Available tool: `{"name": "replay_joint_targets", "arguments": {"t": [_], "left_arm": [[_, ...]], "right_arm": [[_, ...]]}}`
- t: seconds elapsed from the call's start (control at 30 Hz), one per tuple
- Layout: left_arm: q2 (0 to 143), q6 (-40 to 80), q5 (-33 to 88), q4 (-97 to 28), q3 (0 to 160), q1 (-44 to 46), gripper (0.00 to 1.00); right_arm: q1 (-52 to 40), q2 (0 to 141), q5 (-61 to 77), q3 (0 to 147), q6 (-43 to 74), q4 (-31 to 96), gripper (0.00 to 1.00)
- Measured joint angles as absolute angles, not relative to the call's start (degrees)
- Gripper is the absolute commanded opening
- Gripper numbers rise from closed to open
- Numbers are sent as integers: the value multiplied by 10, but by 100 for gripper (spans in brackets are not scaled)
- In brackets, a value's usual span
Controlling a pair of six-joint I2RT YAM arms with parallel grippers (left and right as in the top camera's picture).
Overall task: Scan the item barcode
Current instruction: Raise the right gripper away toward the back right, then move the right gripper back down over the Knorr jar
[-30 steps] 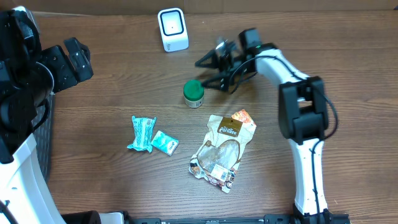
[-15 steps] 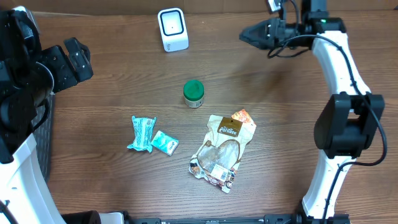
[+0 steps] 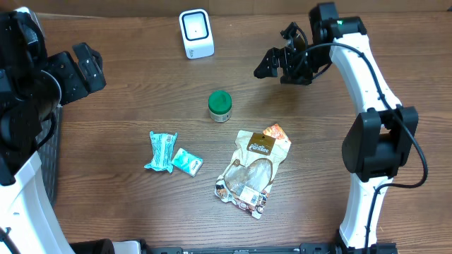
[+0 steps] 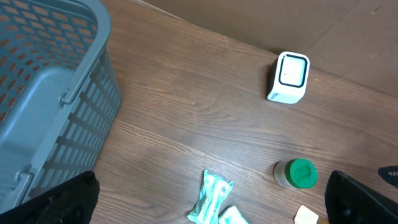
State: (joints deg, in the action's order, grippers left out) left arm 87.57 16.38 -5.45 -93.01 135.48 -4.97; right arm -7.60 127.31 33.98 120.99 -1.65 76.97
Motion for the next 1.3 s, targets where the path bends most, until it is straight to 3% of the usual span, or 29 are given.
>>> {"name": "replay_joint_targets", "arguments": {"t": [0.23,0.5,0.87,1.3], "left_arm": [[876,164,-55,-930,1355,-50,100],[876,164,-55,-930,1355,-50,100],[876,164,-55,-930,1355,-50,99],[876,164,-55,-930,1355,-50,99]], "right_arm": [[-136,1272,185,1372,-15,869,100],[-253,1271,60,1389,-15,875,100],[-274,1271,58,1389,-4,792,90],[-302,1317,72,1384,18,785,80]]}}
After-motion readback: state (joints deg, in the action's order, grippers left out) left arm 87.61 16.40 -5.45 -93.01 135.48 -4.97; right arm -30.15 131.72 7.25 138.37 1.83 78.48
